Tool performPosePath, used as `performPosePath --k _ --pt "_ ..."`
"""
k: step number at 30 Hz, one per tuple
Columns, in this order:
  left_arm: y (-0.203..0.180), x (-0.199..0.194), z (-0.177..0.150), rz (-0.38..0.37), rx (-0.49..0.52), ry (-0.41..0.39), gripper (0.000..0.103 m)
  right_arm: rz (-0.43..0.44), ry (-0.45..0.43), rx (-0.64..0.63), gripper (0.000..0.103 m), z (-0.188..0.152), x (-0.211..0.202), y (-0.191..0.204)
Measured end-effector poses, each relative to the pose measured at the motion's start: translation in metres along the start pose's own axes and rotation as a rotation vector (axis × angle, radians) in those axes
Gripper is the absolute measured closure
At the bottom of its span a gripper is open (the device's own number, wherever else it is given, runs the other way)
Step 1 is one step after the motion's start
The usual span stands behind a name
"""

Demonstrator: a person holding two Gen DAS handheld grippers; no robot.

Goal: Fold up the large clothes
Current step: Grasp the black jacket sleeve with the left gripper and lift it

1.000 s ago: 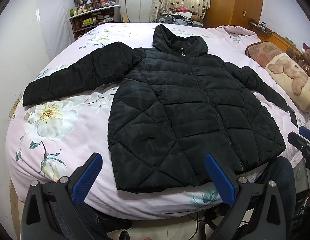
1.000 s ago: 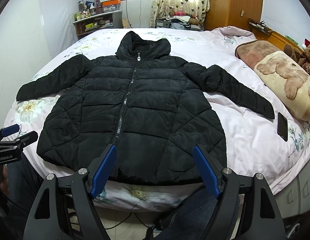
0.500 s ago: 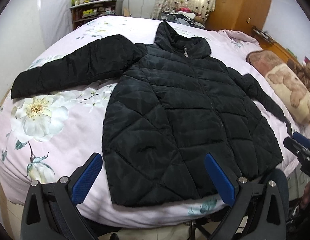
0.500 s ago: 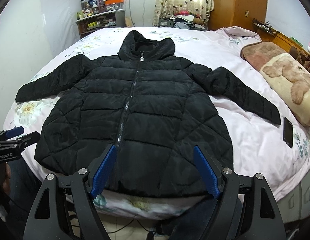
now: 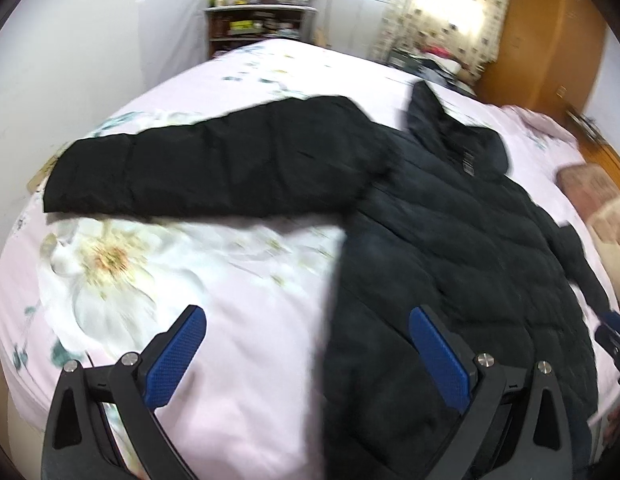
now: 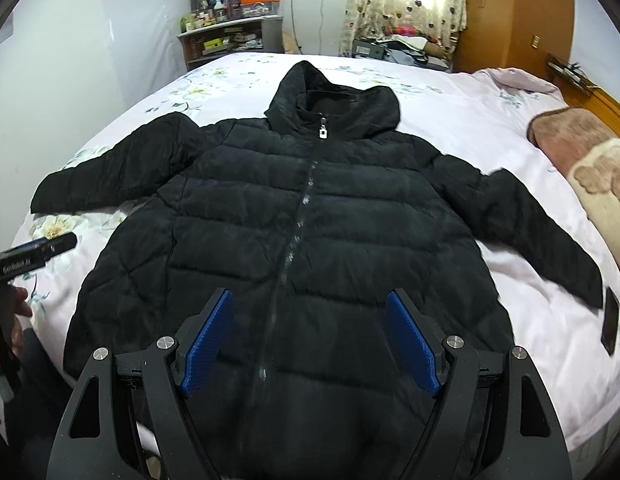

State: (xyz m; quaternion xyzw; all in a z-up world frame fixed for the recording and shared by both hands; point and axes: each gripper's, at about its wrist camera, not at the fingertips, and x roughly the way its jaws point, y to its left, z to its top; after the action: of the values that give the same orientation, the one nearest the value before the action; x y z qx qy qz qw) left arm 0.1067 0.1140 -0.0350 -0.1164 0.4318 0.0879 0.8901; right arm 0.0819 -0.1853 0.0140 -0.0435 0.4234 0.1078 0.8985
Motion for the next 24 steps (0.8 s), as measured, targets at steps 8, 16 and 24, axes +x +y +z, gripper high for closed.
performPosePath --k 8,16,24 --pt "0.058 0.032 0.033 0.063 -0.122 -0.019 0.002 -0.011 0.016 -0.071 0.024 0.033 0.044 0.017" --pt "0.115 0.059 0.046 0.107 -0.261 -0.034 0.010 -0.010 0.047 -0.092 0.024 0.045 0.076 0.025" --pt "0.175 0.071 0.049 0.168 -0.453 -0.087 0.019 -0.030 0.081 -0.079 0.024 0.048 0.098 0.016"
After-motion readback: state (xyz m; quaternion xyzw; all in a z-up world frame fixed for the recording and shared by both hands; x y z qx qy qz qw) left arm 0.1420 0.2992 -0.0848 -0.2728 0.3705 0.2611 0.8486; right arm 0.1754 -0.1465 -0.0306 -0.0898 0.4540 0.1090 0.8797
